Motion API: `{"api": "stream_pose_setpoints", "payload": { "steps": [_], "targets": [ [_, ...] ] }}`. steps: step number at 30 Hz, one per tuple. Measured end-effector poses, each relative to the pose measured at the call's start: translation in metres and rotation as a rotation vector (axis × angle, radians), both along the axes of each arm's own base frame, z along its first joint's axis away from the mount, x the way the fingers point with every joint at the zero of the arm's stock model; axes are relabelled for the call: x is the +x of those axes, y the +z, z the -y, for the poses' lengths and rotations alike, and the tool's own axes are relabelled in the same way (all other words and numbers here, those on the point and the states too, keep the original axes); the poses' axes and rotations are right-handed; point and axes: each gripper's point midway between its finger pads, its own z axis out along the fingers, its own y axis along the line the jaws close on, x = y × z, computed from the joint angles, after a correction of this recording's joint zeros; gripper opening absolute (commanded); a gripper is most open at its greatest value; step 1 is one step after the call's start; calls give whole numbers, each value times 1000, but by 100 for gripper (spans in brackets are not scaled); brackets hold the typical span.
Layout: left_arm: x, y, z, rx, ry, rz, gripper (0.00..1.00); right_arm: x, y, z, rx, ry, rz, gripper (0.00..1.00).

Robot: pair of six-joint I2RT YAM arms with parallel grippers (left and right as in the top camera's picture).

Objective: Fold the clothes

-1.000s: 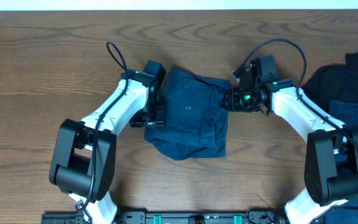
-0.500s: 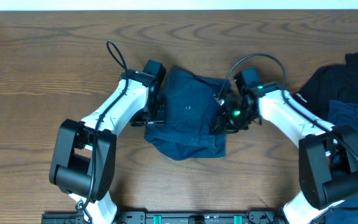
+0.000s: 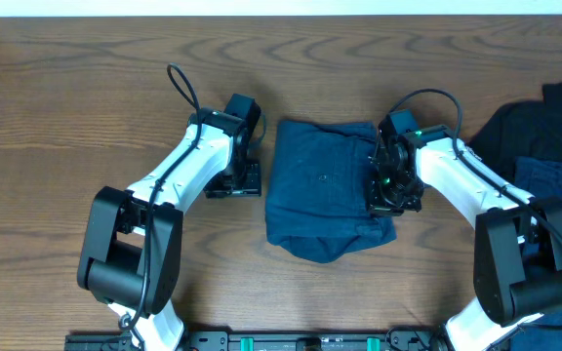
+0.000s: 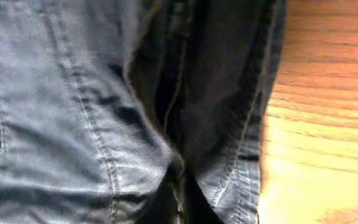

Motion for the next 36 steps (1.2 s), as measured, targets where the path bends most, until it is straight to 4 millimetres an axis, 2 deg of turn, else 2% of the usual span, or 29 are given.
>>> {"api": "stream_pose_setpoints", "payload": {
  "steps": [3, 6, 10, 13, 16, 20, 23, 25, 28, 32, 35, 36],
  "targets": [
    [0, 0, 0, -1, -3, -1, 60, 3, 0, 6, -32, -2, 17, 27],
    [-3, 0, 4, -28, -22, -14, 60, 19, 9, 13, -34, -31, 95, 33],
    [-5, 2, 17, -102, -39, -30, 60, 61, 49, 33, 5, -117, 306, 29],
    [2, 5, 28, -161, -46, -4, 60, 94, 81, 42, 63, -167, 465, 29],
    [13, 11, 37, -205, -54, 45, 60, 110, 91, 34, 118, -158, 535, 33],
    [24, 26, 43, -245, -65, 120, 60, 126, 84, 13, 170, -114, 573, 37],
    [31, 37, 49, -281, -86, 169, 60, 123, 62, 2, 180, -95, 515, 40],
    [35, 41, 56, -316, -107, 190, 60, 119, 45, -2, 178, -88, 468, 30],
    [41, 46, 68, -366, -148, 225, 60, 118, 27, -3, 176, -91, 435, 2],
    [46, 48, 86, -408, -209, 267, 59, 130, 26, -4, 180, -97, 477, 1],
    [41, 37, 96, -413, -245, 241, 58, 139, 28, 0, 154, -103, 518, 1],
    [39, 32, 99, -412, -251, 226, 55, 142, 28, 3, 146, -108, 529, 1]
  ]
}}
